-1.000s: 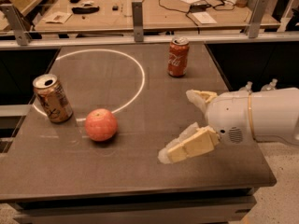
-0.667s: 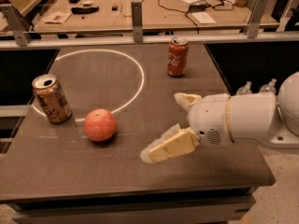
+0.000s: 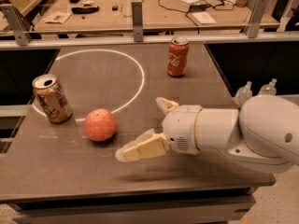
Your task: Move apple near coke can
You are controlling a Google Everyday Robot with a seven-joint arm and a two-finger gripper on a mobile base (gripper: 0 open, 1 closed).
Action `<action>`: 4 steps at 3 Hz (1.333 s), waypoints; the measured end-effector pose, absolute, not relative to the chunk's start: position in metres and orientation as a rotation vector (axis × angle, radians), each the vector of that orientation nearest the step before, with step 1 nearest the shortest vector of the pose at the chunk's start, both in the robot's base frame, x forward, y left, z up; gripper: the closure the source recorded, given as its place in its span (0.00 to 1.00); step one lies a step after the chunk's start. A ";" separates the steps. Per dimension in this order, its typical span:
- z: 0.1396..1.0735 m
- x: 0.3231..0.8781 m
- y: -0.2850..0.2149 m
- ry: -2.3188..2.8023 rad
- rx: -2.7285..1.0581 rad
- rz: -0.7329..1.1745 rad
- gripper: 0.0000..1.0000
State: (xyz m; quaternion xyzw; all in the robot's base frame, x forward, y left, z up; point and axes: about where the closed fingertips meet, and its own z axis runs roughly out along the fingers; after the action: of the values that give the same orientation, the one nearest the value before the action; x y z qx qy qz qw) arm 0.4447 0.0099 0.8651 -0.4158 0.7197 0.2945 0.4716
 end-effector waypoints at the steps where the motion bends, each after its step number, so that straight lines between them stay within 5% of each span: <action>1: 0.862 0.454 0.035 1.711 -1.020 0.745 0.00; 4: 0.855 0.460 0.101 1.638 -1.066 0.860 0.00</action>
Offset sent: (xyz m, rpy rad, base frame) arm 0.0267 0.0819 -0.0094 0.1018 -0.0422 0.0942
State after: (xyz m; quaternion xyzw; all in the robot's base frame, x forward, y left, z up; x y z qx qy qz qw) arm 0.4603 0.1013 0.8546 -0.4374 0.6719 0.3529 0.4823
